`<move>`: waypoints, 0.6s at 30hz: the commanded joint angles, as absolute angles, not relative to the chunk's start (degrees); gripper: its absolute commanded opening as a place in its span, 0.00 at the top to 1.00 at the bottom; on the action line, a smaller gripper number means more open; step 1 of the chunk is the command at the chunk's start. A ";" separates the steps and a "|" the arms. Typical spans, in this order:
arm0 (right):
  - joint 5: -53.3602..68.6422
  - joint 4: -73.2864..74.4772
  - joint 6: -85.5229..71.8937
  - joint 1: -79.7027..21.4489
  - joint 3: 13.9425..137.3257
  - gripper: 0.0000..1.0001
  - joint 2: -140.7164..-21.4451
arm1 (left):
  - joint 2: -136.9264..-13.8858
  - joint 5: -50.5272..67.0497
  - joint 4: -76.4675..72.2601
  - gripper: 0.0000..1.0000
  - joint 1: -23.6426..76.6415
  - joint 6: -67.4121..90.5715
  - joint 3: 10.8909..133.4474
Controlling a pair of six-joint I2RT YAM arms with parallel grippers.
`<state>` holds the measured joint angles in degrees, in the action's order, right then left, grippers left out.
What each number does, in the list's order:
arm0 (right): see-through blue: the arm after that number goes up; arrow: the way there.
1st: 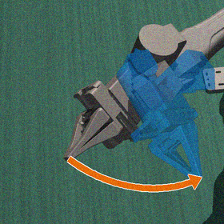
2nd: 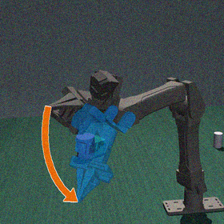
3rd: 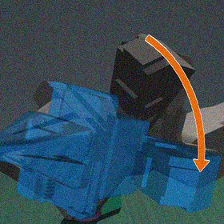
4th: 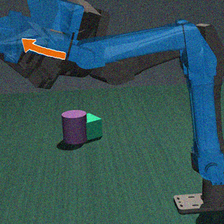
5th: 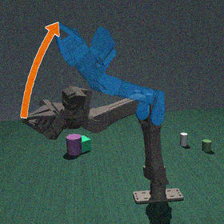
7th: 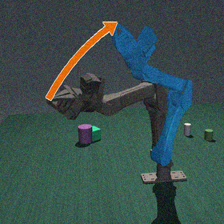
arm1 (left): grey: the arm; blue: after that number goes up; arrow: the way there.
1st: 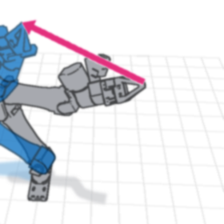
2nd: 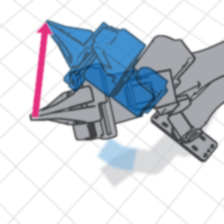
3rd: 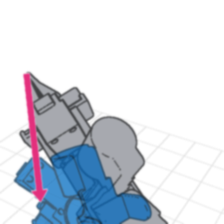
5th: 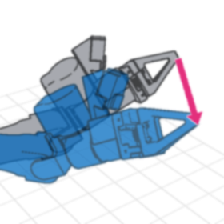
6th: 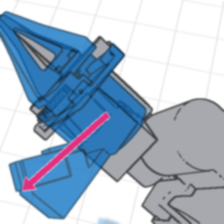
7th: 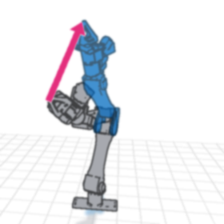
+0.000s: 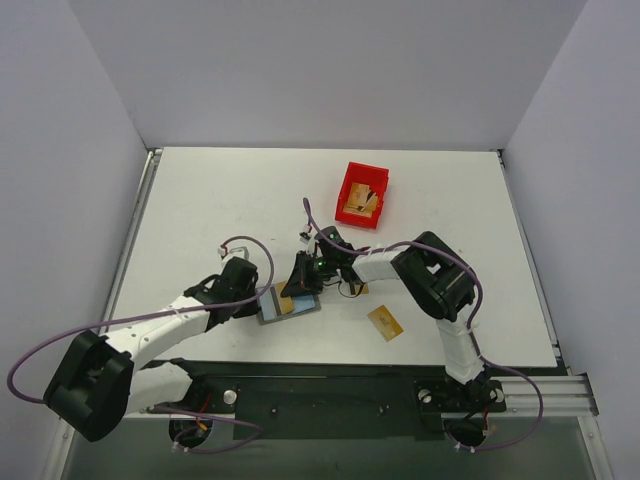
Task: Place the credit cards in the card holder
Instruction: Insert the credit card into the card holder.
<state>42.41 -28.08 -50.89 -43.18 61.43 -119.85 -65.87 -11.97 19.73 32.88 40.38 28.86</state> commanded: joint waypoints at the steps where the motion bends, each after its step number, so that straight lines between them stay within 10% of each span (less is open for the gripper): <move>1: 38.32 -22.68 -48.25 -43.42 61.70 1.00 -121.90 | -67.93 -11.25 17.84 0.79 32.52 40.87 30.41; 18: 37.70 -22.06 -47.37 -42.54 61.08 1.00 -120.94 | -75.32 -6.77 10.64 0.90 32.52 40.17 30.59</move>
